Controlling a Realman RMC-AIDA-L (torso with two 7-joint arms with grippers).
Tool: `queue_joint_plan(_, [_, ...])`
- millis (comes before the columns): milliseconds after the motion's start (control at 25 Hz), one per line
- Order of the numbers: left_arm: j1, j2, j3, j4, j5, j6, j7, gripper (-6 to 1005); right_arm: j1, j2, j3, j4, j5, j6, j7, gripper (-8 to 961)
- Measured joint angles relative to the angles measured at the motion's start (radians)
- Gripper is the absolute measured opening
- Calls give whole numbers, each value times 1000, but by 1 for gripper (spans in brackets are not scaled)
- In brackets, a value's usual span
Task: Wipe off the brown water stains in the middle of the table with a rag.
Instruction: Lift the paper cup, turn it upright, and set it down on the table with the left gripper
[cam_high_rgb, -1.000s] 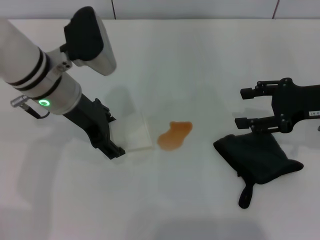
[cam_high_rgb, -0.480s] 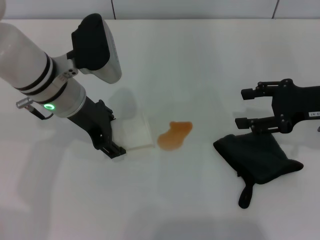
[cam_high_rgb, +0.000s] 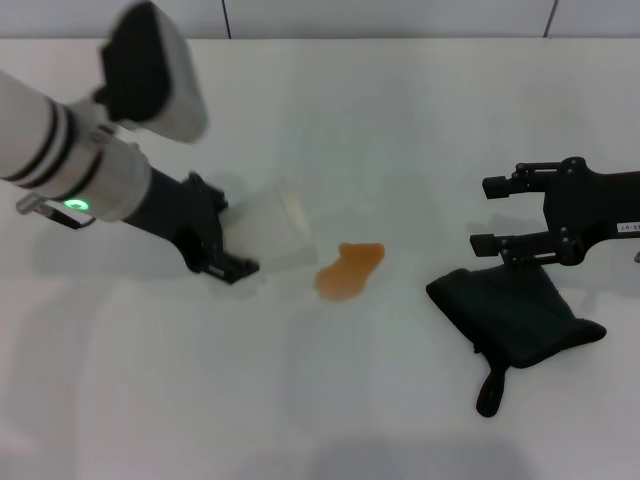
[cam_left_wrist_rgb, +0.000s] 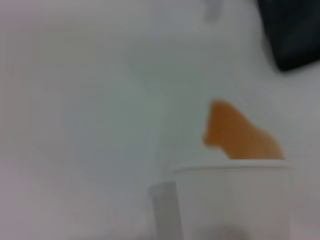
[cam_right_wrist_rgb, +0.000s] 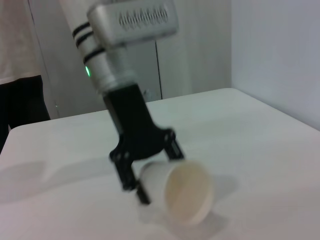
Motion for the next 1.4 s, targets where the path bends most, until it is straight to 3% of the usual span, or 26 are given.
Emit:
queue_joint_plan(160, [92,0,-128,26,-200,-43,142,700,4,0,0,0,0,0,1,765])
queue_joint_plan(320, [121,4,-231,-129,-476,-84,341,697,8,2,0,0,0,0,1,765])
queue_joint_plan(440, [113,5,-280,-266,-562,-115,479,696,12,4,-1,0,4,-2,-2,765])
queue_joint_plan(760, [119,-3,-288,-532,-757,-255,815,694,11,4,-15,-1,21,0,-10,766])
queue_joint_plan(960, [152,-4,-285,-620,-888,-286,980,693,5,3,-15,-1,23,-1,-20,765])
queue_joint_plan(1400, [174,-5,-287,-779,-1017,-276,1169,692,-9,3,-14,0,28,-8,-21,766])
